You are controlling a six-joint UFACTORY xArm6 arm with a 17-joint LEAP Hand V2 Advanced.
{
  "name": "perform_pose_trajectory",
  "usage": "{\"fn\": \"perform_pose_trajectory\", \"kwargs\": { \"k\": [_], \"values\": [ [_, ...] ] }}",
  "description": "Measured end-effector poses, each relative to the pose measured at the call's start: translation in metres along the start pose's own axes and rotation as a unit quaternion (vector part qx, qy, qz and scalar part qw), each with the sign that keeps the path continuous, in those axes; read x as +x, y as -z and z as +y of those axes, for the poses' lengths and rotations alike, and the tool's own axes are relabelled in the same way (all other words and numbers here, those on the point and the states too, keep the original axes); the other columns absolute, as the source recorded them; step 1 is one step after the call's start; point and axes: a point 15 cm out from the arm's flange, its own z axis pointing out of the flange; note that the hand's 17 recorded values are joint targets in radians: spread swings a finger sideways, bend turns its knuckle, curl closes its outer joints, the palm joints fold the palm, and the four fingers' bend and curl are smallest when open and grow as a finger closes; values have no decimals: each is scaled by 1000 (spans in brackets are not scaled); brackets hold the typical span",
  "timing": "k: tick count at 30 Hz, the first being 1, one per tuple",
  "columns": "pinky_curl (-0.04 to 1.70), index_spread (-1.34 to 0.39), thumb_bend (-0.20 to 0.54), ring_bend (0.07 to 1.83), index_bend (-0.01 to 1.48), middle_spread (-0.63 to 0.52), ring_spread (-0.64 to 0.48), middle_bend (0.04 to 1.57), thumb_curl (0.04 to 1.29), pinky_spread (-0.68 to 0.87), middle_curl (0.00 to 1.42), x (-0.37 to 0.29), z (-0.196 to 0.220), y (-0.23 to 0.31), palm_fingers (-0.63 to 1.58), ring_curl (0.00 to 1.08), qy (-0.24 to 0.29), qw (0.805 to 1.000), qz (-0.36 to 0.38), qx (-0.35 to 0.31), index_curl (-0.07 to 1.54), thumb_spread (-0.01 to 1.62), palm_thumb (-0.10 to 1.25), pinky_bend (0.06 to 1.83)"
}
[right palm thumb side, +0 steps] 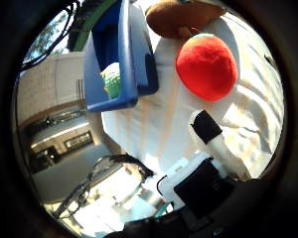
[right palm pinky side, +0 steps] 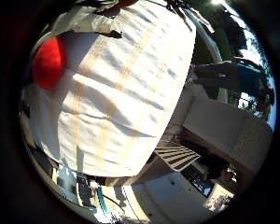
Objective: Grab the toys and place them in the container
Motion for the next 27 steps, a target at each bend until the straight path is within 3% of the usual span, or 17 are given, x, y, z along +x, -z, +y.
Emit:
{"fn": "perform_pose_trajectory", "kwargs": {
  "k": [3,4,5,6,7,11,15,19,27],
  "values": [
    [239,-135,-28,473,187,97,299,212,403,484,334,-14,-13,-29,185,314,9,1000,-5,-26,259,1128,724,781],
    [237,-161,-27,587,205,57,288,290,404,491,360,-15,-14,-29,473,344,10,1000,-5,-26,262,1127,726,812],
    [212,-166,-26,621,178,39,278,303,404,488,356,-11,-13,-28,573,321,5,1000,-6,-25,243,1125,729,821],
    [221,-216,-25,793,102,15,237,461,406,468,407,-11,-13,-28,913,349,8,1000,-3,-27,206,1122,732,894],
    [229,-239,-24,926,84,8,227,555,406,461,443,-13,-13,-26,1103,389,11,1000,-2,-26,187,1116,737,925],
    [326,-323,-19,1156,145,-48,135,783,415,423,571,-14,-11,-16,1144,530,11,1000,0,-22,183,1101,767,1093],
    [435,-432,-1,1243,273,-98,50,946,446,358,682,-17,0,13,1174,622,2,1000,1,-2,198,1084,852,1311],
    [514,-548,19,1313,403,-137,-1,1052,497,285,771,-30,30,35,1123,669,-6,1000,-9,-21,218,1093,959,1429],
    [611,-739,-9,1398,567,-181,-51,1142,557,200,888,-65,78,133,1008,722,-5,999,-5,-36,267,1137,1002,1520]
  ]
}}
